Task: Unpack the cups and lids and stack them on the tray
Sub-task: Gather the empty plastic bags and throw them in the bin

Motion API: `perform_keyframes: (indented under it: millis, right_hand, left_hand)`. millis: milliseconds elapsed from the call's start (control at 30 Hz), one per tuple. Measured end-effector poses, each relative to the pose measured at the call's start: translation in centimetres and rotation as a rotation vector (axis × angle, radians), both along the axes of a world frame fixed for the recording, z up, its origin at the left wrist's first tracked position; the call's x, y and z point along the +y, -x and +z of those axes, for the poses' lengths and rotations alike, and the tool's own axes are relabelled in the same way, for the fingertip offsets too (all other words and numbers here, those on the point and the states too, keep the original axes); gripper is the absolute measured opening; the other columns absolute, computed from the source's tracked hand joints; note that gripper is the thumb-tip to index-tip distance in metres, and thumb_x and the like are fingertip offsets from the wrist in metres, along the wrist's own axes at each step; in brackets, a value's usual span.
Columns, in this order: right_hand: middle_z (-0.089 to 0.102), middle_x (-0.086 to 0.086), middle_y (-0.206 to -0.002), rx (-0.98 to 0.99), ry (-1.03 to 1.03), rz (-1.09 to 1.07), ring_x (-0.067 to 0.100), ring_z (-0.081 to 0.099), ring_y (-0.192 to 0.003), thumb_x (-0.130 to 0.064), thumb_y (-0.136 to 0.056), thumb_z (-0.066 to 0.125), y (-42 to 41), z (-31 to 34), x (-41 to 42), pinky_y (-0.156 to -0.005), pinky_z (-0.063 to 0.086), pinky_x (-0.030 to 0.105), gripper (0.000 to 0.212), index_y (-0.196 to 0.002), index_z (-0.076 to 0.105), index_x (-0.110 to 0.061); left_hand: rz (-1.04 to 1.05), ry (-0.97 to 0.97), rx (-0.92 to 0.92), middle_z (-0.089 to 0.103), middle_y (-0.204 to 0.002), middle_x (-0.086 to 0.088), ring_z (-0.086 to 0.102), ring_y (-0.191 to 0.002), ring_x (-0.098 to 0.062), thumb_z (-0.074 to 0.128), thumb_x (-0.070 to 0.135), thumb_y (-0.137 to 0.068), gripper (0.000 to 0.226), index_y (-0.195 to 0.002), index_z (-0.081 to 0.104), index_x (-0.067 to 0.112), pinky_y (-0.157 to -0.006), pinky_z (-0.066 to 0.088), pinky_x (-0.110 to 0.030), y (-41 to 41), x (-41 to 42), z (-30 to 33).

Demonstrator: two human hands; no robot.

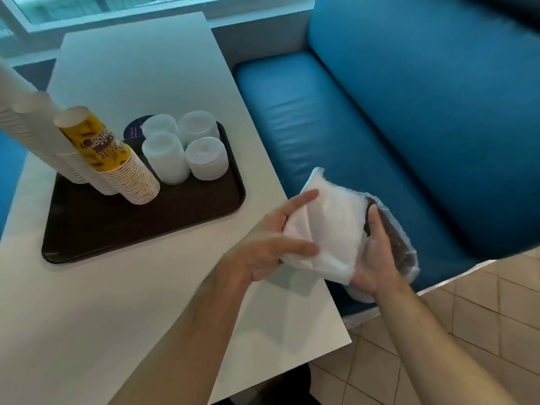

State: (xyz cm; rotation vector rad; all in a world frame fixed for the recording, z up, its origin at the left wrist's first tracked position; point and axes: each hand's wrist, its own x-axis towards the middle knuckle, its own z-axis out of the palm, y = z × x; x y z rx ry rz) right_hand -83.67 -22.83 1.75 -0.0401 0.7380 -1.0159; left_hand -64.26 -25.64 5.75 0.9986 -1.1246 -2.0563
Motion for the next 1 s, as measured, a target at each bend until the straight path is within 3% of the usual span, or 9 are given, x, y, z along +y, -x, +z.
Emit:
perform_keyframes:
  millis: [100,167,300,400,533,667,767,867,1000]
  right_hand:
    - [0.045,0.019,-0.153,-0.088,0.135,0.009,0.046,0.047,-0.136,-0.069,-0.083,0.063,1.9,-1.0,0.1,-0.099,0.050,0.061,0.087,-0.153,0.040,-0.024]
    - [0.057,0.004,-0.144,0.209,0.232,0.017,0.036,0.061,-0.125,-0.042,-0.098,0.056,3.4,-0.4,-0.8,-0.091,0.058,0.051,0.055,-0.150,0.038,-0.043]
    - [0.073,-0.008,-0.086,0.807,0.454,0.115,0.010,0.069,-0.074,0.010,-0.098,0.051,6.9,0.7,-2.2,-0.061,0.055,0.024,0.061,-0.139,0.052,-0.035]
    - [0.061,-0.003,-0.077,1.206,0.493,0.165,0.014,0.045,-0.059,0.008,-0.095,0.053,10.4,-0.8,-3.7,-0.056,0.039,0.024,0.051,-0.117,0.071,-0.033]
    - [0.068,0.004,-0.097,1.659,0.373,0.396,0.018,0.051,-0.060,0.014,-0.084,0.044,14.7,-4.2,-5.0,-0.048,0.037,0.015,0.063,-0.112,0.073,-0.034]
    - [0.060,0.006,-0.132,1.706,0.362,0.725,0.008,0.053,-0.074,0.014,-0.081,0.036,15.3,-8.7,-5.9,-0.056,0.041,0.010,0.067,-0.110,0.072,-0.034]
    - [0.059,0.001,-0.138,1.698,0.407,0.872,0.004,0.058,-0.088,0.014,-0.083,0.038,14.6,-11.4,-7.0,-0.070,0.041,0.007,0.067,-0.126,0.067,-0.027]
    - [0.042,0.008,-0.142,1.799,0.367,0.963,0.030,0.051,-0.128,0.008,-0.083,0.045,13.8,-14.5,-7.6,-0.106,0.042,0.032,0.069,-0.143,0.050,-0.026]
    - [0.040,0.008,-0.133,2.134,0.463,1.000,0.034,0.047,-0.115,-0.002,-0.084,0.056,11.2,-16.0,-8.0,-0.091,0.047,0.043,0.059,-0.139,0.046,-0.023]
  left_hand:
    - [0.061,0.100,-0.229,0.043,-0.139,0.012,0.047,-0.128,-0.023,0.088,-0.001,-0.063,0.098,-0.140,0.051,0.048,-0.106,0.049,-0.044,3.7,-0.9,-1.5]
    - [0.086,0.155,-0.341,0.037,-0.135,0.020,0.042,-0.127,-0.014,0.084,-0.004,-0.070,0.100,-0.149,0.041,0.041,-0.100,0.048,-0.028,5.6,-1.4,-2.2]
    - [0.093,0.210,-0.407,0.033,-0.145,0.016,0.044,-0.127,-0.008,0.083,-0.002,-0.074,0.100,-0.154,0.034,0.034,-0.092,0.050,-0.017,8.7,-2.4,-3.9]
    - [0.147,0.083,-0.324,0.034,-0.152,0.007,0.057,-0.122,-0.014,0.076,0.003,-0.082,0.085,-0.147,0.039,0.044,-0.096,0.055,-0.031,10.4,-3.4,-5.5]
    - [0.074,-0.005,-0.612,0.023,-0.152,0.001,0.042,-0.117,-0.013,0.055,0.002,-0.095,0.065,-0.149,0.042,0.036,-0.092,0.043,-0.021,12.0,-3.9,-7.6]
    - [-0.185,-0.105,-0.768,0.016,-0.158,-0.009,0.039,-0.135,-0.028,0.042,0.000,-0.097,0.060,-0.151,0.041,0.025,-0.106,0.038,-0.030,14.0,-3.4,-9.9]
    - [-0.255,-0.146,-0.805,0.022,-0.159,-0.010,0.036,-0.141,-0.033,0.039,0.003,-0.094,0.068,-0.156,0.032,0.029,-0.118,0.034,-0.040,14.7,-3.3,-11.1]
    - [-0.289,-0.163,-0.847,0.028,-0.160,-0.008,0.034,-0.144,-0.030,0.040,0.005,-0.092,0.069,-0.157,0.029,0.024,-0.119,0.032,-0.044,14.9,-3.5,-11.6]
    - [-0.301,-0.158,-0.860,0.015,-0.167,-0.001,0.021,-0.151,-0.025,0.043,0.000,-0.097,0.073,-0.161,0.016,0.021,-0.119,0.025,-0.037,14.8,-3.8,-11.8]
